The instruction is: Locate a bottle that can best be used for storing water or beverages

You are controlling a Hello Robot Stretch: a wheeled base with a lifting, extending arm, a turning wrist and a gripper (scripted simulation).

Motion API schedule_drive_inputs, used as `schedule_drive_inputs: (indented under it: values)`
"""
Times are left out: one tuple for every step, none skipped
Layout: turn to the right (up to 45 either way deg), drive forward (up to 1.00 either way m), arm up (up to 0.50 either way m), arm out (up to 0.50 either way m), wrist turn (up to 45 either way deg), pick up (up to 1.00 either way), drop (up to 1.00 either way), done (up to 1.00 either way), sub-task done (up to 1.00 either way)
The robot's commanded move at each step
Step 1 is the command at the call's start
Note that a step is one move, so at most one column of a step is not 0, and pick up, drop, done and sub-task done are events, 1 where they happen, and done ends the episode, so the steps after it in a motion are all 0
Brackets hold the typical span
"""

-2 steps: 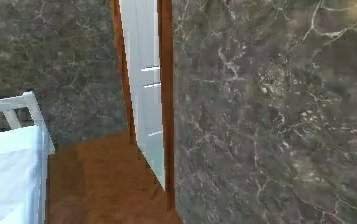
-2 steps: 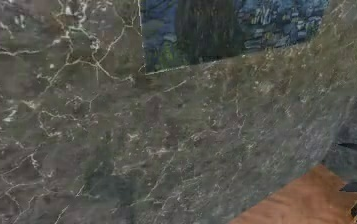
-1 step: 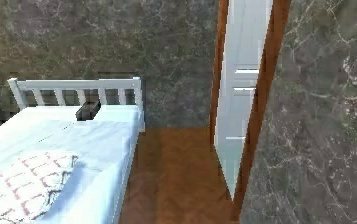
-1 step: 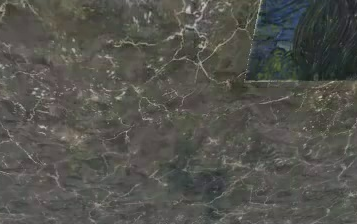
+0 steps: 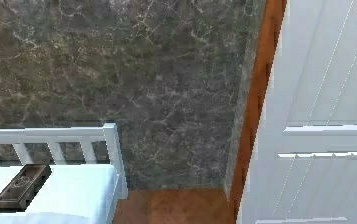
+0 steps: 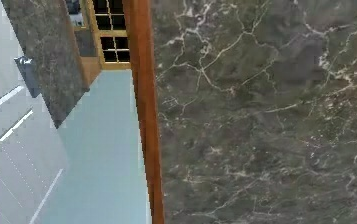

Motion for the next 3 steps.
schedule_drive_inputs:
  values:
    - [-9.0, 0.00, 0.00, 0.00, 0.0, 0.00, 0.00, 0.00, 0.00]
    - [0.0, 0.20, 0.00, 0.00, 0.0, 0.00, 0.00, 0.00, 0.00]
    - [45.0, 0.00, 0.00, 0.00, 0.0, 0.00, 0.00, 0.00, 0.00]
